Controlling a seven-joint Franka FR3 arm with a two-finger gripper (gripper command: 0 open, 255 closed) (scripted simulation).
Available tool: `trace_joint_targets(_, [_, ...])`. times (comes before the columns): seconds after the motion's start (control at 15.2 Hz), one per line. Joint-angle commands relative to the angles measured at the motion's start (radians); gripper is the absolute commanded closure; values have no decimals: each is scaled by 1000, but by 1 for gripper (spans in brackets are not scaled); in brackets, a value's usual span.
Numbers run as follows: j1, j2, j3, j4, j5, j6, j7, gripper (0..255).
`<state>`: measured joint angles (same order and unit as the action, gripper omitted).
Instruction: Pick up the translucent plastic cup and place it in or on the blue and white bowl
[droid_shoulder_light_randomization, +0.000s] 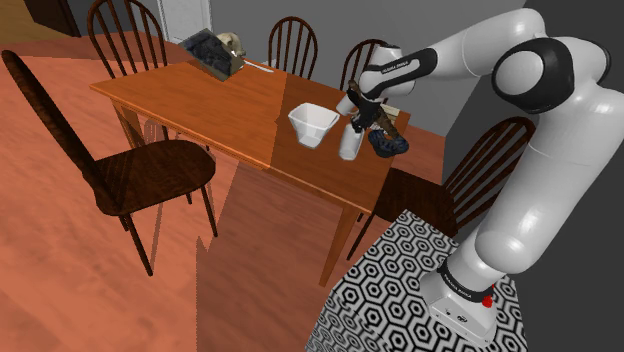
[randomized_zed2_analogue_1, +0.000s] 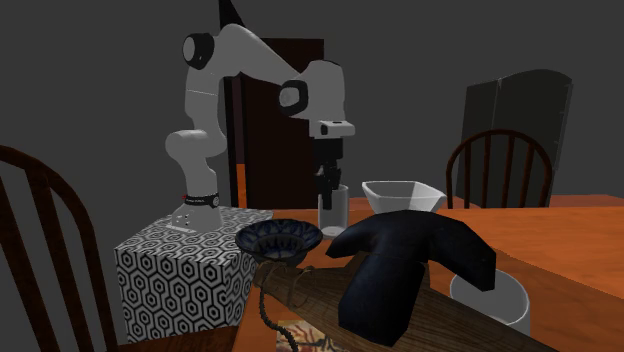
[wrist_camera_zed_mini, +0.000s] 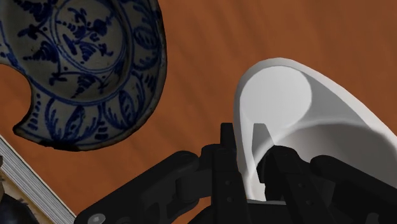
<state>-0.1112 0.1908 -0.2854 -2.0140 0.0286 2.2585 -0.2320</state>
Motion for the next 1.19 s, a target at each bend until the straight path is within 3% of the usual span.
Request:
trace_joint_targets(0.0, [1, -11, -1, 8, -4, -18, 2, 255])
trace_joint_targets(1.12, [7, -93, -5, 142, -32, -231, 17, 255])
